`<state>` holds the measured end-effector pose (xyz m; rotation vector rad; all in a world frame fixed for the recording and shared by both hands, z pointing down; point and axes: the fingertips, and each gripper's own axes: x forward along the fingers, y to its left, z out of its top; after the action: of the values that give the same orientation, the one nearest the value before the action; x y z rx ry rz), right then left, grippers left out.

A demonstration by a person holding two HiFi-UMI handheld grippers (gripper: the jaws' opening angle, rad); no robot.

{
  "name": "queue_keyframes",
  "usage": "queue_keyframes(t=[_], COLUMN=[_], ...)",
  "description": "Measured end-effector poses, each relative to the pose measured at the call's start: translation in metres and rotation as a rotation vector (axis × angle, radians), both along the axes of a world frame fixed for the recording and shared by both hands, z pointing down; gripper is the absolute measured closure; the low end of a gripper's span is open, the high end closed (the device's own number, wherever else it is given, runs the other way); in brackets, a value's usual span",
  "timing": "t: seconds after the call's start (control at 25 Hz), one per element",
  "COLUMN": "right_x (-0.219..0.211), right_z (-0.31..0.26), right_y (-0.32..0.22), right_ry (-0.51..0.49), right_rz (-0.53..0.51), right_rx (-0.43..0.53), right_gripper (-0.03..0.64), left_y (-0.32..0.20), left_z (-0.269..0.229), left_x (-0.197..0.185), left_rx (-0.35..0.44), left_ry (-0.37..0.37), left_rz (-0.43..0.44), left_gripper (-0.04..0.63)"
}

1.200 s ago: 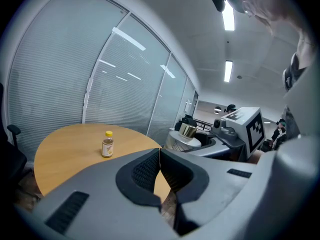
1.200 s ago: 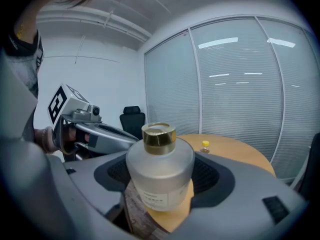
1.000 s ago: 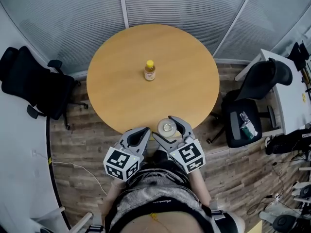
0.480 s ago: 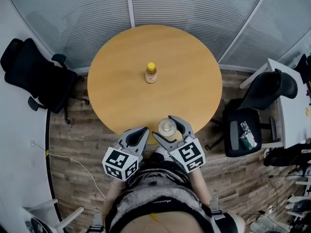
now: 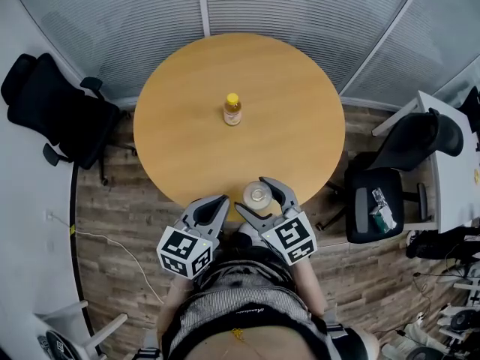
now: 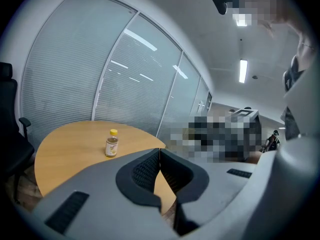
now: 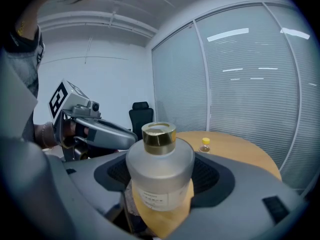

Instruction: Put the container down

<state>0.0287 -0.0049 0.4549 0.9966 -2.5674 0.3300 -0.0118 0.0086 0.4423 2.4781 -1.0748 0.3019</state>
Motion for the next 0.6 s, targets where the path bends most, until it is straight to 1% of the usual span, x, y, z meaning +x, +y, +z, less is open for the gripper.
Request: queue_keyframes(t=[0.24,0.6], right_x=[0.001,-0.003], right_z=[-0.001,0.002], right_y=[-0.007,-0.028], right_ry=[-0.002,0.021], right_rz=[0.039,0.107], right_rx=[0.0,0.006], right_gripper=[0.268,0.268], left_y=[-0.014,-0.04], left_z=[0.0,-0.001], left_x=[-0.008,-0.012], left_rx=[-0.003,0.004], left_ry=[0.001,0.005], left_rz=[0.008,0.098], left_gripper=[0.574,0.574])
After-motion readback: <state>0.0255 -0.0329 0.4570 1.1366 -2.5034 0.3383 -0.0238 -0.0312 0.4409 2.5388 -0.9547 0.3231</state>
